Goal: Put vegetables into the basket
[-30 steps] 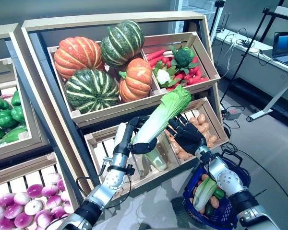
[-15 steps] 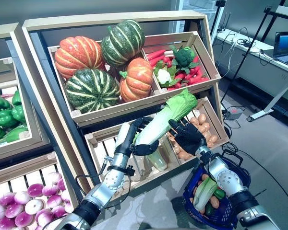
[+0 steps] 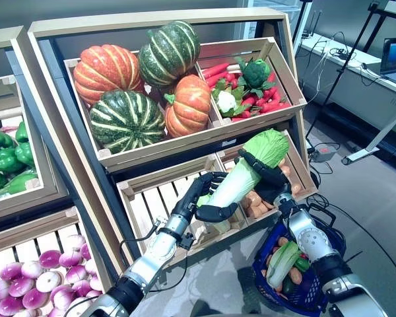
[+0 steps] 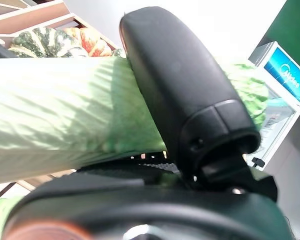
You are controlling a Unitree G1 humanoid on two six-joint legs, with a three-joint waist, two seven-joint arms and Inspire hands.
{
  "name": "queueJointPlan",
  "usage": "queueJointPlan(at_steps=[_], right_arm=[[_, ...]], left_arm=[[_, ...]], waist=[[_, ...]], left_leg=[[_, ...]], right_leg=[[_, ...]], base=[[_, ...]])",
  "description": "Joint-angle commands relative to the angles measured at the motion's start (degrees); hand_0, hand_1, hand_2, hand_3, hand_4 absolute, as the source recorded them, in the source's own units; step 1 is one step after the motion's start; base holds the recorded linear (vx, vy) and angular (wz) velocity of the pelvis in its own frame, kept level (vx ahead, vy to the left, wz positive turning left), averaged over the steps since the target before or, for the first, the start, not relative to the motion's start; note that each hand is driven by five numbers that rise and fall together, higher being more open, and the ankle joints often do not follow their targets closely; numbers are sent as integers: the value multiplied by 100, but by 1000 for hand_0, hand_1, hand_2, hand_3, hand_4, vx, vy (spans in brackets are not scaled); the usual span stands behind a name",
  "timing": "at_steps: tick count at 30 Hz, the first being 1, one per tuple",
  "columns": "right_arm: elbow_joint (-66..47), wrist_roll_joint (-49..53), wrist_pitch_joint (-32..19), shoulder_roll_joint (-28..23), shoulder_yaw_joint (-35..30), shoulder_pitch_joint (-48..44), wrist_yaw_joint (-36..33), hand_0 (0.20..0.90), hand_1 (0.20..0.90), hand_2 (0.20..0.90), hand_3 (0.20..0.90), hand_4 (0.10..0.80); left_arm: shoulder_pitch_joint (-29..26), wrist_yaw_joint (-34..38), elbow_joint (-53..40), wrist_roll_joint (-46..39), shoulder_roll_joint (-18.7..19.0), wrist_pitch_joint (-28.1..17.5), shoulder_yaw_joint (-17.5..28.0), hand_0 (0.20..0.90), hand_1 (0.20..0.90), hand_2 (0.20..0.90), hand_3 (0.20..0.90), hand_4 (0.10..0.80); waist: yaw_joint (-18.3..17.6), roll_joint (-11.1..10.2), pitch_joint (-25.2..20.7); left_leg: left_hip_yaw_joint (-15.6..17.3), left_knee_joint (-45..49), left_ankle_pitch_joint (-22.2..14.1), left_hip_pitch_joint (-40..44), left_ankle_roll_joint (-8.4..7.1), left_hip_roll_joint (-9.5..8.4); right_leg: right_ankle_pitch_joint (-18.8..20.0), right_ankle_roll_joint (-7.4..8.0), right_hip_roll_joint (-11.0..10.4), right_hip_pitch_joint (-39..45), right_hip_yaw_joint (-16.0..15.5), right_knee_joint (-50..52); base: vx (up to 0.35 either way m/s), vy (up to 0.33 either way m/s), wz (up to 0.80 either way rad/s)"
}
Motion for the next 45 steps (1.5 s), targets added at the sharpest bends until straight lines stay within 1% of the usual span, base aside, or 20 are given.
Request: queueJointPlan(at_steps=[1,3,7,16,18,19,20,23,27,30,33,35,38,40,41,45], right_arm=[[130,724,-783,137,-693,-1477,236,300,300,300,300,400],[111,682,-889,149,-682,-1439,262,300,300,300,300,400],[-12,516,-929,156,-716,-1283,311,300,300,300,300,400],[-161,254,-861,83,-703,-1156,152,300,300,300,300,400],[-183,245,-834,65,-726,-1104,121,300,300,300,300,400],[-193,237,-838,69,-727,-1087,114,300,300,300,300,400],[-219,212,-848,85,-727,-1033,83,300,300,300,300,400],[-215,149,-868,100,-752,-949,59,300,300,300,300,400],[-141,-10,-927,68,-773,-862,6,300,300,300,300,400],[-89,-76,-960,-12,-823,-805,-19,300,300,300,300,400],[-44,-82,-1037,-55,-894,-739,-82,300,300,300,300,400],[-65,-217,-1178,-56,-931,-604,-127,300,300,300,300,400],[-71,-380,-1235,-88,-975,-505,-159,300,300,300,300,400],[-75,-523,-1229,-114,-999,-433,-221,300,300,300,300,400],[-77,-614,-1238,-130,-1008,-391,-281,300,300,300,300,400],[15,-912,-1270,-251,-1060,-279,-414,300,300,300,300,400]], left_arm=[[-711,-292,-1011,133,-30,-692,-589,300,300,300,300,400],[-679,-245,-1001,136,-4,-710,-529,300,300,300,300,400],[-627,-98,-1000,156,26,-653,-412,300,300,300,300,400],[-560,269,-709,195,-23,-679,-202,300,300,300,300,400],[-557,284,-688,142,-21,-616,-124,309,309,309,309,406],[-553,281,-689,137,-21,-600,-110,385,385,385,385,456],[-541,284,-674,127,-29,-543,-82,900,900,900,900,800],[-493,292,-642,107,-37,-525,-14,900,900,900,900,800],[-464,355,-553,124,-56,-373,52,900,900,900,900,800],[-432,569,-430,116,-33,-345,157,900,900,900,900,800],[-408,740,-254,181,-5,-326,320,900,900,900,900,800],[-322,871,-135,275,12,-236,464,900,900,900,900,800],[-223,1039,30,428,48,-151,614,900,900,900,900,800],[-147,1247,279,604,50,-103,715,900,900,900,900,800],[-112,1319,372,619,59,-8,763,900,900,900,900,800],[15,1454,863,616,9,60,935,900,900,900,900,800]], waist=[[82,-155,-209],[93,-150,-211],[86,-146,-220],[34,-156,-255],[23,-158,-258],[21,-158,-257],[13,-161,-256],[10,-157,-257],[-4,-145,-271],[-16,-139,-276],[-28,-140,-280],[-41,-141,-281],[-58,-142,-284],[-82,-142,-283],[-92,-142,-283],[-101,-148,-250]], left_leg=[[-340,43,-388,-50,73,-146],[-358,44,-383,-42,71,-147],[-362,42,-386,-29,69,-141],[-317,31,-363,-27,54,-119],[-307,28,-356,-25,56,-116],[-305,28,-354,-26,56,-114],[-297,26,-350,-25,57,-113],[-294,19,-344,-26,56,-113],[-282,8,-326,-48,47,-102],[-273,8,-315,-72,35,-88],[-268,8,-307,-79,26,-75],[-251,8,-291,-88,27,-70],[-231,8,-280,-104,34,-60],[-215,8,-274,-110,40,-56],[-201,8,-267,-114,42,-53],[-159,8,-247,-124,50,-37]], right_leg=[[-213,-12,-192,301,-11,88],[-210,-13,-191,308,-18,88],[-206,-11,-190,317,-27,80],[-183,-21,-177,284,16,61],[-171,-20,-178,276,18,58],[-169,-20,-179,276,18,56],[-163,-19,-179,274,22,53],[-154,-19,-179,266,21,48],[-131,-9,-180,246,22,31],[-112,0,-186,232,12,16],[-98,1,-184,222,23,10],[-84,3,-184,205,32,10],[-68,-1,-183,170,56,10],[-67,-5,-173,149,97,10],[-66,-9,-171,139,113,10],[-62,-21,-162,117,127,10]], base=[[24,3,8],[26,7,5],[5,0,1],[0,0,0],[0,0,0],[0,0,0],[0,0,0],[0,0,0],[0,0,0],[0,0,0],[0,0,0],[0,0,0],[0,0,0],[0,0,0],[0,0,0],[0,0,0]])
